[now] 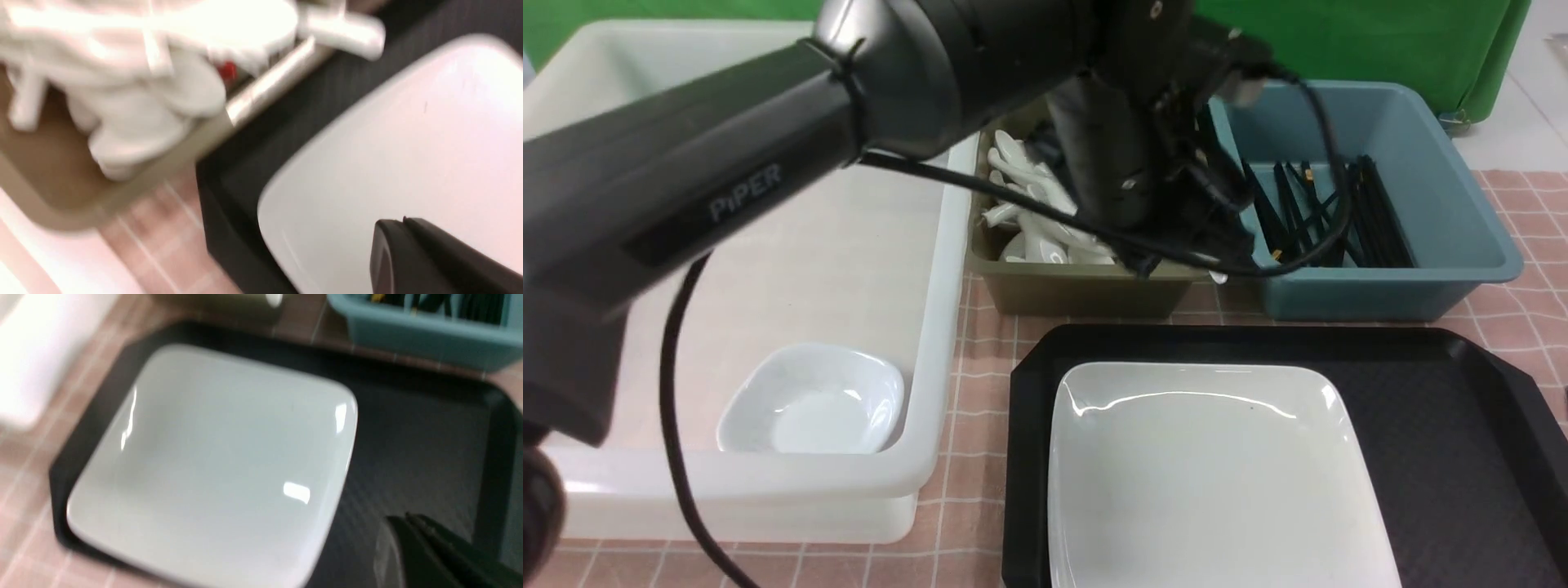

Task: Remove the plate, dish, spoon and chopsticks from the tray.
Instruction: Use the right arm to grab a plate from the dinner plate

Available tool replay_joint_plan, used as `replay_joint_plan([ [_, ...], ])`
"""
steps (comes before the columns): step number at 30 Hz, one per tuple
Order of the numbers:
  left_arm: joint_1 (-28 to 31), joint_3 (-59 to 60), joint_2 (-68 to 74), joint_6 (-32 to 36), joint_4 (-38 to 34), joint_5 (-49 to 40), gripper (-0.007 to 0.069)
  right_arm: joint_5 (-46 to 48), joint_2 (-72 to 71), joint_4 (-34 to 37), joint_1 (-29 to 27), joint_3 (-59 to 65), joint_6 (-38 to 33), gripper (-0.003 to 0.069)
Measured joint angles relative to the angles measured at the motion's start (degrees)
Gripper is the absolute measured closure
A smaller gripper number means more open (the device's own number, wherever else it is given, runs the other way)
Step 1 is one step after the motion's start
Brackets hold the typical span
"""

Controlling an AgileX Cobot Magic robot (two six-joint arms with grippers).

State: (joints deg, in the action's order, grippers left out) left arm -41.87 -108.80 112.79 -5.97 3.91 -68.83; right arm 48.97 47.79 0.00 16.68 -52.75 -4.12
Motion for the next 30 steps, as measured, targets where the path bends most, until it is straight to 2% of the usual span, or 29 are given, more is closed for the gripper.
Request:
replay_joint_plan([
  [3,0.81,3.85,-0.41,0.07,-2.59,-0.54,0.062,6.55,0.93,1.17,0.0,-2.37,-3.17,0.0625],
  [6,3.37,10.28,-0.48,2.48,-5.43,1.48,0.062,11.68,1.18,5.83,0.0,-2.71,-7.91,0.0625],
  [10,7.75,12.6,0.25,7.13,-11.44,8.61,0.062,11.85,1.35,10.58,0.0,-2.36,-10.51,0.0625],
  [15,10.17,12.6,2.43,12.91,-15.05,11.08,0.0612,11.14,1.51,12.29,0.0,-2.31,-11.91,0.0625],
  [19,10.24,12.6,5.19,15.95,-15.0,12.64,0.0543,10.45,1.51,12.53,0.0,-2.31,-12.43,0.0625],
  [23,10.24,12.6,7.54,16.64,-14.82,14.31,0.0368,9.32,1.51,12.64,0.0,-2.31,-12.67,0.0625],
  [26,10.24,12.65,7.76,16.71,-14.82,13.78,0.0277,9.16,1.51,12.69,0.0,-2.03,-13.06,0.0625],
  [30,10.24,12.41,7.24,16.71,-13.94,11.53,0.0278,8.82,1.51,12.15,0.0,-0.85,-13.13,0.0625],
])
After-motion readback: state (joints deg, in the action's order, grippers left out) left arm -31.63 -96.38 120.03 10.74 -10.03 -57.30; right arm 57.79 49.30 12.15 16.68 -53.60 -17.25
